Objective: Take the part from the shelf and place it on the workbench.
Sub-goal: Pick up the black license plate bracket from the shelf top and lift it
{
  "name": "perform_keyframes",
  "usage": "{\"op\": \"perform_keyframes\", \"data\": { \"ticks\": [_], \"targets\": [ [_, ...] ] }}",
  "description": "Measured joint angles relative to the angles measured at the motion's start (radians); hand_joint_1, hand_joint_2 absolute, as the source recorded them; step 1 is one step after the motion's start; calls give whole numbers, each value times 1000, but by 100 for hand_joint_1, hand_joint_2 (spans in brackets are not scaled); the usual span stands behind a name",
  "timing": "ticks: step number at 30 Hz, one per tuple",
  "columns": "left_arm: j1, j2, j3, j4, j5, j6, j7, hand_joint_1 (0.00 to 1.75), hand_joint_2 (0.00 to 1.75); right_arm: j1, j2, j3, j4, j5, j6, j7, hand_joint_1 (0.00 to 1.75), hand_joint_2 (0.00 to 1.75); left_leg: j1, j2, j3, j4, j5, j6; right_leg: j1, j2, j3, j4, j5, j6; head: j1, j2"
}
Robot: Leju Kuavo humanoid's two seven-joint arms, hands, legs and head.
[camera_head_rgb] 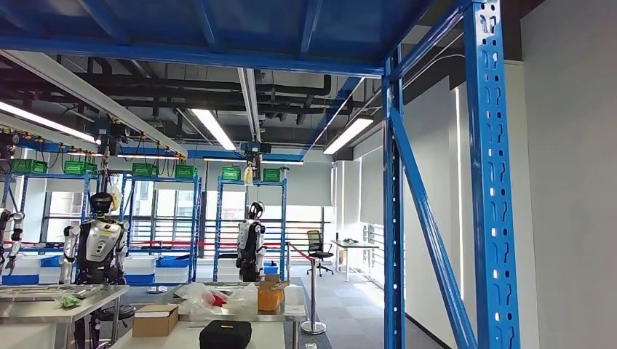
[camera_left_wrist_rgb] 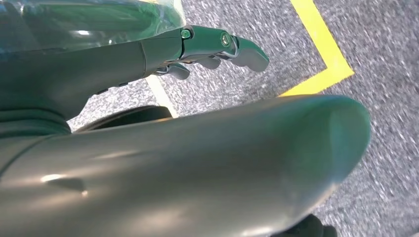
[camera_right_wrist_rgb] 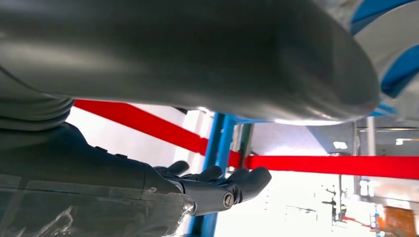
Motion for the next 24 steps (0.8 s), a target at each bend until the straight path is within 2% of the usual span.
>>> {"op": "perform_keyframes", "data": {
  "ticks": [3,8,12,13,15,16,17,18,19,20,21,22,23,24],
  "targets": [
    [0,0,0,0,0,0,-6,0,0,0,1,1,0,-11,-1,-11,0,0,-2,-1,0,0,-2,6,0,0,4,-8,2,2,-6,0],
    [0,0,0,0,0,-4,-13,0,0,0,2,3,0,-33,-5,-31,0,0,-3,-1,0,1,-2,11,-1,-1,6,-15,6,15,-11,0],
    [0,0,1,0,0,-7,-16,0,0,-1,10,4,-2,-45,-12,-43,0,0,-3,-4,14,-23,8,32,-6,-5,12,-22,7,33,-10,0],
    [0,0,2,0,0,-8,-17,0,0,-2,10,3,-2,-47,-13,-45,0,0,1,-6,20,-36,15,35,-6,-3,4,-3,-7,35,-10,0],
    [0,0,4,0,1,-10,-19,0,0,-2,10,5,-3,-49,-13,-48,0,0,5,-12,25,-48,23,36,-9,1,-47,102,-63,38,-12,0],
    [0,0,6,0,1,-11,-20,0,0,1,10,7,-3,-49,-13,-49,0,0,7,-16,24,-48,24,34,-11,1,-82,169,-92,41,-13,0],
    [1,0,6,0,1,-12,-21,0,0,5,10,9,-3,-50,-12,-50,0,0,9,-24,23,-48,24,31,-14,1,-109,222,-108,44,-14,0],
    [3,0,7,0,1,-12,-21,0,0,8,10,11,-3,-50,-12,-51,0,0,12,-32,22,-47,24,25,-18,2,-122,243,-104,47,-15,0],
    [4,0,7,0,1,-12,-21,0,0,11,10,12,-3,-50,-12,-51,0,0,16,-41,21,-44,23,19,-22,3,-114,223,-80,50,-16,0],
    [5,0,7,0,1,-12,-21,0,0,11,10,13,-3,-50,-12,-51,0,0,21,-52,20,-38,21,10,-28,11,-89,167,-42,55,-16,0],
    [5,0,7,0,1,-12,-21,0,0,11,10,13,-3,-50,-12,-51,0,0,26,-61,18,-31,17,1,-33,31,-57,102,-14,60,-16,0],
    [4,0,7,0,1,-12,-21,0,0,11,9,14,-3,-50,-12,-51,0,0,29,-71,14,-22,13,-10,-36,51,-32,48,7,59,-18,0],
    [3,1,8,0,1,-12,-22,0,0,11,9,15,-3,-51,-12,-51,0,0,31,-79,9,-16,11,-21,-36,65,-16,15,15,55,-16,0],
    [3,1,8,0,1,-12,-22,0,0,11,10,16,-4,-51,-11,-51,0,0,32,-87,5,-15,11,-30,-34,72,-13,8,11,46,-14,0]
  ]
}}
